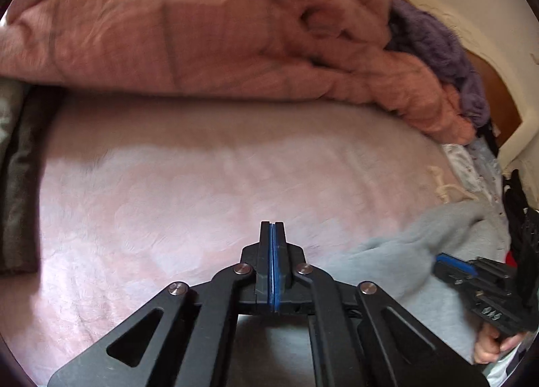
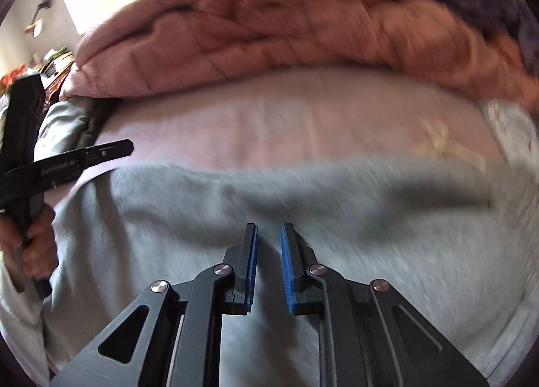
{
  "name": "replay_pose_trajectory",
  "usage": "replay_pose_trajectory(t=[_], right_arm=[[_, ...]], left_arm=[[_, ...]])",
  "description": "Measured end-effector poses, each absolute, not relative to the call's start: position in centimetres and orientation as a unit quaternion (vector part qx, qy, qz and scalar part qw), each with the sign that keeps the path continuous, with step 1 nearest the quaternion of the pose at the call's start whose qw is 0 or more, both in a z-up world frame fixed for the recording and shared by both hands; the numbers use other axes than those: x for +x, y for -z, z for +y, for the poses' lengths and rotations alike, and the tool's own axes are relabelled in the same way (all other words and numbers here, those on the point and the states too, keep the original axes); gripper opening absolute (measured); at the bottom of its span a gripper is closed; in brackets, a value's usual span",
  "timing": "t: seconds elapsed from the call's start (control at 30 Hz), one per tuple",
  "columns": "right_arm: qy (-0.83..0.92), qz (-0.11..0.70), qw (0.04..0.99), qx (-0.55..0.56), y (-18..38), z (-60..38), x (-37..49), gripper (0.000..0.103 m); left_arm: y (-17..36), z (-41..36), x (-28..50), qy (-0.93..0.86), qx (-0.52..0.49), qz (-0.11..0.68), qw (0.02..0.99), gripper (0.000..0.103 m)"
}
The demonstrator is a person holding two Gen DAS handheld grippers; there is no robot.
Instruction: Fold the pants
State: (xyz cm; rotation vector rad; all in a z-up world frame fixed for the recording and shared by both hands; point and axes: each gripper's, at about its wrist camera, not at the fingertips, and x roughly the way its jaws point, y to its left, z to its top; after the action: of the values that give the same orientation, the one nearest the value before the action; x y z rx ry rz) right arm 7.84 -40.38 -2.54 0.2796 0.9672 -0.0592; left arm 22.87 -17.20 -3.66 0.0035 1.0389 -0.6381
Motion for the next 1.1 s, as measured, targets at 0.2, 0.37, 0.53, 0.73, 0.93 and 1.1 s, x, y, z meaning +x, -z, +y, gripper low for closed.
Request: replay_pose_trajectory(t=[0.2, 0.37, 0.53, 0.73, 0.93, 1.1], right_arm=[[0.106, 0.417, 0.895, 0.114, 1.1, -42.0, 5.9, 0.014], [0.088, 0.361, 0.921, 0.116, -1.3, -42.0, 4.3, 0.014], [0.071, 0.357, 0.919, 0.153, -1.9, -42.1, 1.4, 0.014], [0.109, 0.369, 0.913, 0.138, 0.5, -42.5, -2.5, 0.014], [0.1, 0.365, 0.914, 0.146, 0.7, -42.8, -3.2, 0.015], [0.096, 0.298, 0.931, 0.186, -1.6, -45.2, -7.6, 0.062]], left_arm=[[1.5, -14.1, 22.5, 0.271, -0.019, 0.43, 0.861, 0.0], [-2.6, -14.2, 16.4, 0.3, 0.05, 0.373, 0.877, 0.0], [-1.5, -15.1, 12.8, 0.288, 0.068, 0.408, 0.864, 0.0], [0.0, -11.5, 7.7, 0.224, 0.065, 0.359, 0.904, 0.0], [-0.9, -9.8, 3.2, 0.195, 0.082, 0.298, 0.931, 0.0], [-0.8, -9.3, 0.6, 0.173, 0.068, 0.262, 0.947, 0.007]])
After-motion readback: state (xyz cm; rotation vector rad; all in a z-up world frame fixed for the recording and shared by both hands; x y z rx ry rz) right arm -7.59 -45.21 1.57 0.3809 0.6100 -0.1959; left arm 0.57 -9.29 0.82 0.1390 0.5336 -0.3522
